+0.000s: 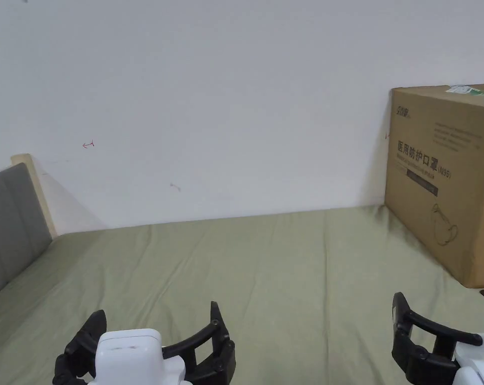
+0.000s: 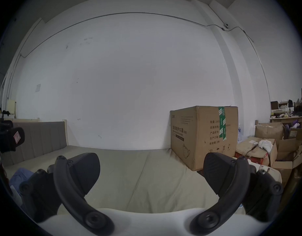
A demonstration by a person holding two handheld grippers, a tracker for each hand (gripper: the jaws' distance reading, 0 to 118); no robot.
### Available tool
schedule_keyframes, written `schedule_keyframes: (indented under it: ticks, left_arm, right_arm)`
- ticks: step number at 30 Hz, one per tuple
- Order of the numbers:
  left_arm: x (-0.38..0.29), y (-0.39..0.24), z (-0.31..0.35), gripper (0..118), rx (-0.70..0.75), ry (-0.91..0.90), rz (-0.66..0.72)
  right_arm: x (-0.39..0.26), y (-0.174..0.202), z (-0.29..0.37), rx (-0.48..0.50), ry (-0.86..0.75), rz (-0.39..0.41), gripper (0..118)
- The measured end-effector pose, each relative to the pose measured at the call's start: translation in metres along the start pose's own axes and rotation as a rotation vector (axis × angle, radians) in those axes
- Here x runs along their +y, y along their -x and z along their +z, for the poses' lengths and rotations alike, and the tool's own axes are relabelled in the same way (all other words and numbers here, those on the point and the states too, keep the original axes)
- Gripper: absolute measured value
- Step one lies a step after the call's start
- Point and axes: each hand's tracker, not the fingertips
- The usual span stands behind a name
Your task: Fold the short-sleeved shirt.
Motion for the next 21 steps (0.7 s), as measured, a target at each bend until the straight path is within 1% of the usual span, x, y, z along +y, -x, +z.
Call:
schedule_keyframes:
  ticks: [4, 7, 11, 14, 17, 19, 21]
  left_arm:
    - [0.003, 0.0, 0.001, 118, 0.004, 0.019, 0.031]
    - [0.002, 0.001, 0.0, 118, 0.011, 0.031, 0.055]
    - [-0.001, 0.003, 0.0, 118, 0.026, 0.038, 0.059]
    - [0.0, 0.003, 0.005, 118, 0.008, 0.023, 0.054]
    - [0.002, 0.002, 0.007, 118, 0.011, 0.014, 0.043]
    - [0.005, 0.0, 0.01, 118, 0.01, 0.01, 0.041]
    - [0.006, -0.001, 0.01, 118, 0.007, 0.011, 0.038]
  right_arm:
    - [0.001, 0.002, 0.005, 0.037, -0.008, 0.039, 118]
    - [0.003, 0.003, 0.006, 0.039, -0.012, 0.045, 118]
    - [0.003, 0.002, 0.005, 0.035, 0.004, 0.012, 118]
    - [0.003, 0.0, 0.005, 0.033, 0.013, -0.008, 118]
    - [0.002, 0.001, 0.005, 0.032, 0.018, -0.011, 118]
    - [0.002, 0.0, 0.005, 0.046, 0.01, -0.017, 118]
    - [0.004, -0.002, 0.005, 0.077, 0.007, -0.057, 118]
